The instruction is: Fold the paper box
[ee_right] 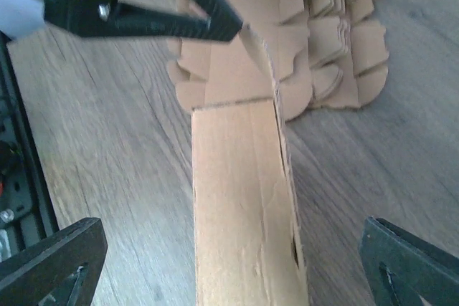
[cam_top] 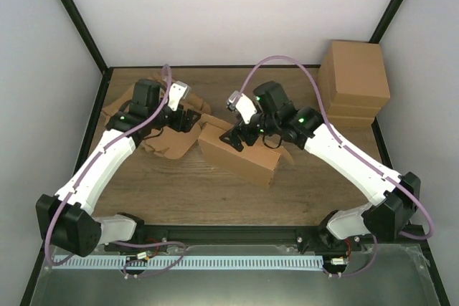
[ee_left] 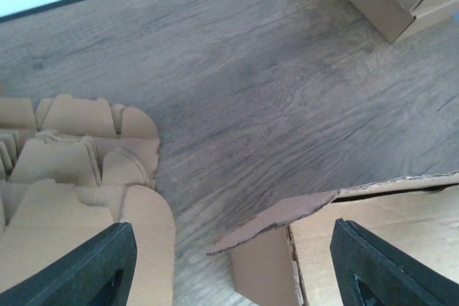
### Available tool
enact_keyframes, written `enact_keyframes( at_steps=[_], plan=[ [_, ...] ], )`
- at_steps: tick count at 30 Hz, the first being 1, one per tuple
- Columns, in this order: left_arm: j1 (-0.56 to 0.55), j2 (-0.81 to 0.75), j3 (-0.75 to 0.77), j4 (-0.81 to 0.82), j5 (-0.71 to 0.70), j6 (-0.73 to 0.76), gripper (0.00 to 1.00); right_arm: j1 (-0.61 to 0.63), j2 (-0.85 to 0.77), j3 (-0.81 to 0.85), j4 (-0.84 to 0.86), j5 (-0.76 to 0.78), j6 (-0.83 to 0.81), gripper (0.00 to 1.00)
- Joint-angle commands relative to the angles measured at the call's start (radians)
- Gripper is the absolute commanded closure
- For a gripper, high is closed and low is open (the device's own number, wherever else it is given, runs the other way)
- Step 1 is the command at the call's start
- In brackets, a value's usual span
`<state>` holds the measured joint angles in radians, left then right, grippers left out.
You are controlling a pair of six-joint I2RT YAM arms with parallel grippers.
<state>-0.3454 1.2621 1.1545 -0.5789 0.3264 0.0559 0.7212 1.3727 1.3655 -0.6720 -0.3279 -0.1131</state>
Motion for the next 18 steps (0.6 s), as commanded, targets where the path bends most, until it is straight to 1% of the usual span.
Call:
enact_keyframes(
  at_steps=[1, 5, 10, 13, 18],
  plan=[
    [0.003, 0.022, 0.043, -0.018, 0.032, 0.087, 0.24, 0.050, 0.022, 0.028, -0.109, 0.156, -0.042, 0.00],
    [0.002, 0.023, 0.009, 0.019, 0.075, 0.117, 0.24, 0.078, 0.031, 0.020, -0.175, 0.221, -0.042, 0.00],
    [0.002, 0.052, 0.015, 0.014, 0.100, 0.133, 0.27, 0.089, 0.029, 0.007, -0.191, 0.217, -0.019, 0.00],
    [0.001, 0.069, 0.014, 0.012, 0.102, 0.134, 0.29, 0.102, 0.041, 0.000, -0.204, 0.241, -0.011, 0.00],
    [-0.004, 0.093, 0.026, -0.003, 0.122, 0.135, 0.39, 0.113, 0.057, 0.005, -0.225, 0.254, 0.004, 0.00]
  ],
)
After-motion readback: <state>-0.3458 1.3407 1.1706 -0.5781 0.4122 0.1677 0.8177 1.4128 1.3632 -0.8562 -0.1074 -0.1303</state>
